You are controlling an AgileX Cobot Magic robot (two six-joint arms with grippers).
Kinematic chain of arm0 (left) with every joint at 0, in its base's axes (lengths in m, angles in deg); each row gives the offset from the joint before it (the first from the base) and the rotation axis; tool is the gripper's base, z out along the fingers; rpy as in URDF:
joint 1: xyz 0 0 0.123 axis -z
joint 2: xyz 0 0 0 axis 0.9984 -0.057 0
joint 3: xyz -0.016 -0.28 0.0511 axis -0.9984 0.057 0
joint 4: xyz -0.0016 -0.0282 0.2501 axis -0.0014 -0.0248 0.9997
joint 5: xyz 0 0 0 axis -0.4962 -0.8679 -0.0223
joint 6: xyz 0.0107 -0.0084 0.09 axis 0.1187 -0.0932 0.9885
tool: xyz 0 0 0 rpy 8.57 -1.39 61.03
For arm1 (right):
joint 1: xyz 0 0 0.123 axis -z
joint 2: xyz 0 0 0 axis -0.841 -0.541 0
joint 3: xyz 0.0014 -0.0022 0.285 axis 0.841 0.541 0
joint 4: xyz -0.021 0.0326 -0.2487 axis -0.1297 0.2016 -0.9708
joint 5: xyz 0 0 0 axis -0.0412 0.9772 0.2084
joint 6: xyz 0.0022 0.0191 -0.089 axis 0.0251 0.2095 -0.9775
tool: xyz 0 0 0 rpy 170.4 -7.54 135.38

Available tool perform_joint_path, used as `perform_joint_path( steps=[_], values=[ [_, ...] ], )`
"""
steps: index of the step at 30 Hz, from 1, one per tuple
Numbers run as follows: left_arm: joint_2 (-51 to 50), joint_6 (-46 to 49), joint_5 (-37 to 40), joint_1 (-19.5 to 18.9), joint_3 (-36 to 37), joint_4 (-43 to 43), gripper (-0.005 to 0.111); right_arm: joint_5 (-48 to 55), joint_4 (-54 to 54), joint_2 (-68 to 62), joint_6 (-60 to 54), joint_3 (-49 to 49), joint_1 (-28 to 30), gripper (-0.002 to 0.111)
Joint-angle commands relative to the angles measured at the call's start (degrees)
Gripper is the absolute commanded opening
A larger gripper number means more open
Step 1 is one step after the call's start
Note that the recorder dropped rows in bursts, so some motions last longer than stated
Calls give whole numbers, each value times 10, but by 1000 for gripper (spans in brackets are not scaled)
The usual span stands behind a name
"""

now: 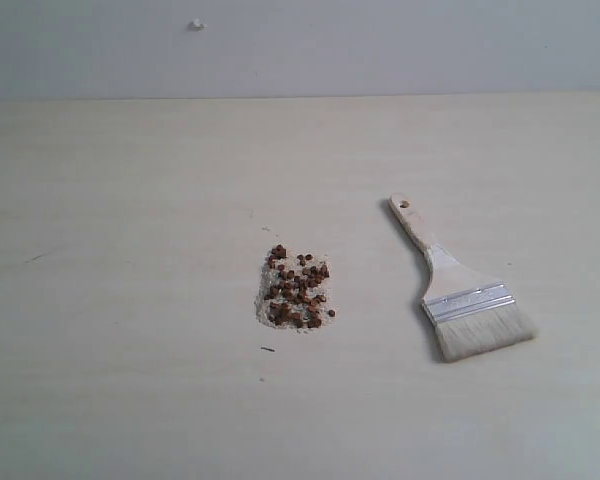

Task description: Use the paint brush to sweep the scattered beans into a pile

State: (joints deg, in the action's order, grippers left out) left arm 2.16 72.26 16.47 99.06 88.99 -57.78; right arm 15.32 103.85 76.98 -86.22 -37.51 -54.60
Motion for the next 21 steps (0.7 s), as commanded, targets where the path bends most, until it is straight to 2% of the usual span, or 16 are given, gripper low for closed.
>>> perform_joint_path(
  steps=[1, 4, 7, 13, 17, 21],
  values=[
    [4, 3, -2, 5, 0, -2, 0, 8, -10, 3, -5, 19, 4, 0],
    [4, 3, -2, 5, 0, -2, 0, 8, -35, 5, 1, 43, 4, 0],
    [4, 3, -2, 5, 0, -2, 0, 7, -119, 5, 69, 70, 7, 0],
    [4, 3, -2, 5, 0, -2, 0, 7, -323, 10, 323, 104, 38, 0],
    [4, 3, -2, 5, 0, -2, 0, 6, -435, 40, 440, 114, 45, 0],
    [4, 3, -2, 5, 0, -2, 0, 30, -470, 58, 460, 114, 45, 0]
  ],
)
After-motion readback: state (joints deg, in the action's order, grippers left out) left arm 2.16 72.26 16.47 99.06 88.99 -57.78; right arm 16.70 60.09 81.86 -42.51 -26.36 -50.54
